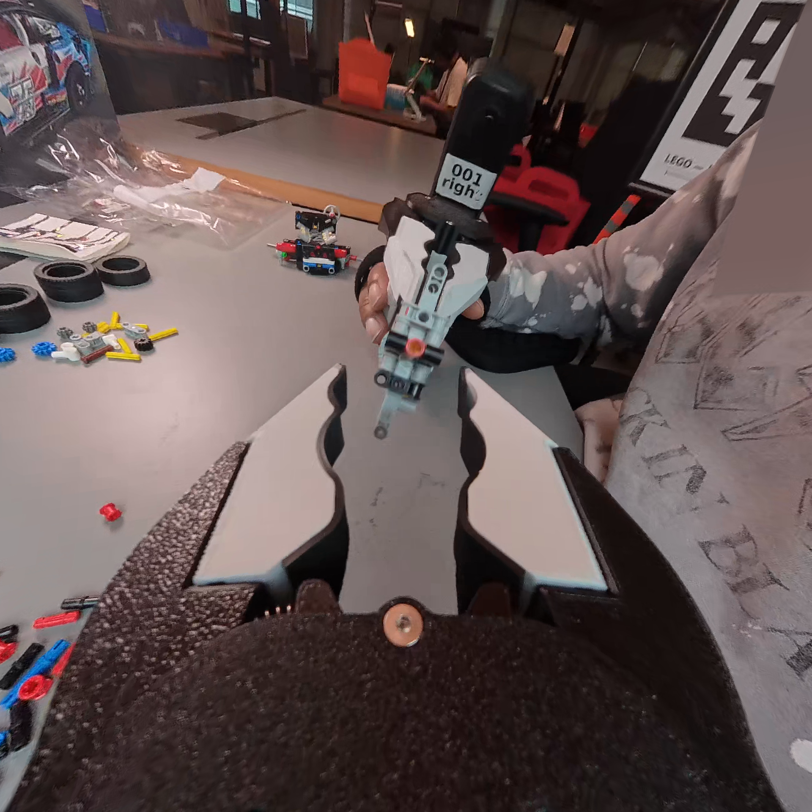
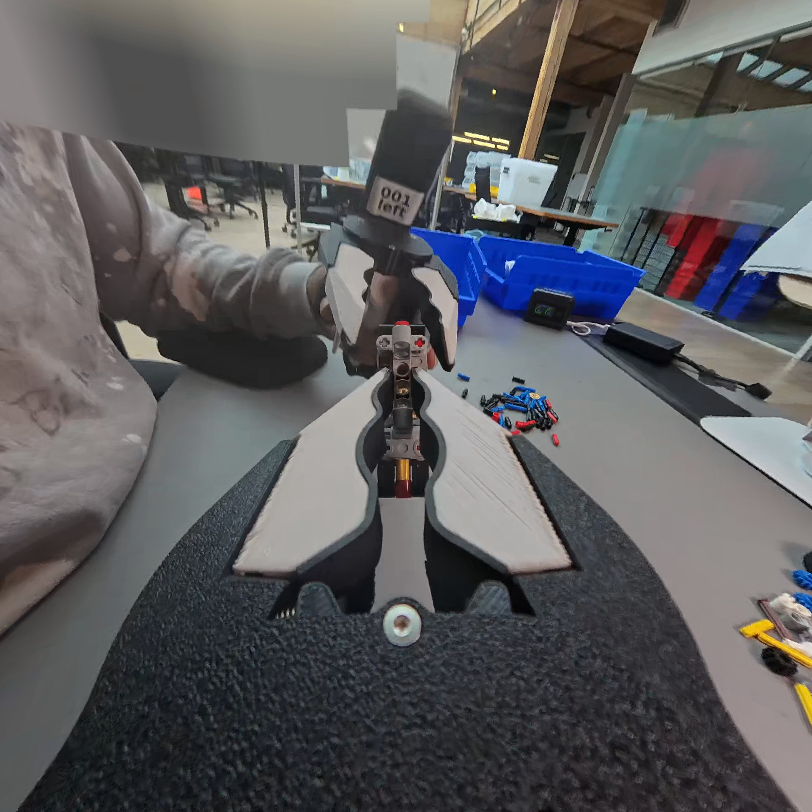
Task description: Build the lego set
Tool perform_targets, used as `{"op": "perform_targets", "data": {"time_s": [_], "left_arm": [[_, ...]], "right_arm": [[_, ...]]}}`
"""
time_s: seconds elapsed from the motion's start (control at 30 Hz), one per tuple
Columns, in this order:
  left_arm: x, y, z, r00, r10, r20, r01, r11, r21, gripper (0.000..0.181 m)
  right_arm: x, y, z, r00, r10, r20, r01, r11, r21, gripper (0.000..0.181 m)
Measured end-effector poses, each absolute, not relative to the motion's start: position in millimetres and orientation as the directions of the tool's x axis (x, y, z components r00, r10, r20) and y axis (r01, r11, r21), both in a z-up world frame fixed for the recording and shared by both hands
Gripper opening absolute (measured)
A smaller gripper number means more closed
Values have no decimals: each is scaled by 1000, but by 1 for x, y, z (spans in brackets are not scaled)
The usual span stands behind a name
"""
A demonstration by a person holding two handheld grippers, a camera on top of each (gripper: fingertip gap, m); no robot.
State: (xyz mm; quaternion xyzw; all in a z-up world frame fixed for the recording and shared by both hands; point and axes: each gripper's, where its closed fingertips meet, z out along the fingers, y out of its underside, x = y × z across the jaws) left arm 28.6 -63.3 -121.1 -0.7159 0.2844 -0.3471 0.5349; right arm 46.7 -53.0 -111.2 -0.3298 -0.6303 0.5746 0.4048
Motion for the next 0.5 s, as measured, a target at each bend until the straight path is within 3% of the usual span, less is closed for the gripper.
{"op": "perform_targets", "data": {"time_s": [0.13,0.2,0.27,0.37,0.5], "left_arm": [[41,-67,-114,537,-800,268,47,-289,-956,56],[49,-61,-109,554,-790,261,74,-265,-961,44],[49,-54,-99,575,-771,273,125,-247,-961,21],[42,-53,-97,585,-760,283,128,-258,-958,17],[29,-54,-105,645,-728,232,49,-263,-964,16]], "right_arm": [[54,-39,-80,-512,845,-153,-117,-245,-962,6],[54,-35,-72,-560,777,-287,-110,-413,-904,6],[49,-31,-75,-578,716,-392,-62,-518,-853,6],[43,-29,-83,-584,645,-493,18,-597,-802,7],[36,-22,-103,-500,724,-475,100,-496,-862,13]]}}
